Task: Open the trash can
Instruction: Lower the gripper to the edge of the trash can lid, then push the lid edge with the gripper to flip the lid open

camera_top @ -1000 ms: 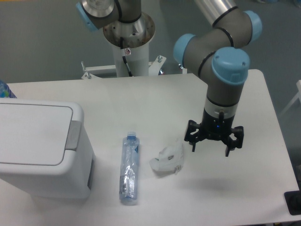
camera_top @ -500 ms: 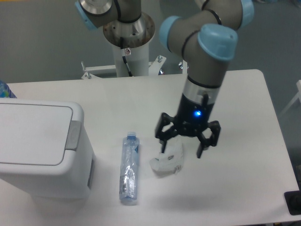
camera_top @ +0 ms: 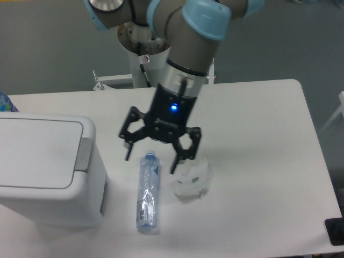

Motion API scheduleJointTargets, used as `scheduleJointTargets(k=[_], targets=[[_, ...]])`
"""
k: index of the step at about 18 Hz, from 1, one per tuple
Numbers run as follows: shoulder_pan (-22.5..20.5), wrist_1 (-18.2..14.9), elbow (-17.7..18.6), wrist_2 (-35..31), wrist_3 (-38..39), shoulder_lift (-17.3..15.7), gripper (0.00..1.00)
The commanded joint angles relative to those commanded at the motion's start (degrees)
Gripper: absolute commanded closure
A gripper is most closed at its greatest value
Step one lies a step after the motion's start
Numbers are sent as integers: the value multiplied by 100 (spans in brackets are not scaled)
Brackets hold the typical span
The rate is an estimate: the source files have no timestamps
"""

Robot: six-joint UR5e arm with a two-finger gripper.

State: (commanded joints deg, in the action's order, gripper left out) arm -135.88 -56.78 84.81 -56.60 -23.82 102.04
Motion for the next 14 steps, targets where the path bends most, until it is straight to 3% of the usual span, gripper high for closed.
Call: scheduleJointTargets(k=[14], targets=[[281, 9, 255, -53, 62, 62, 0]])
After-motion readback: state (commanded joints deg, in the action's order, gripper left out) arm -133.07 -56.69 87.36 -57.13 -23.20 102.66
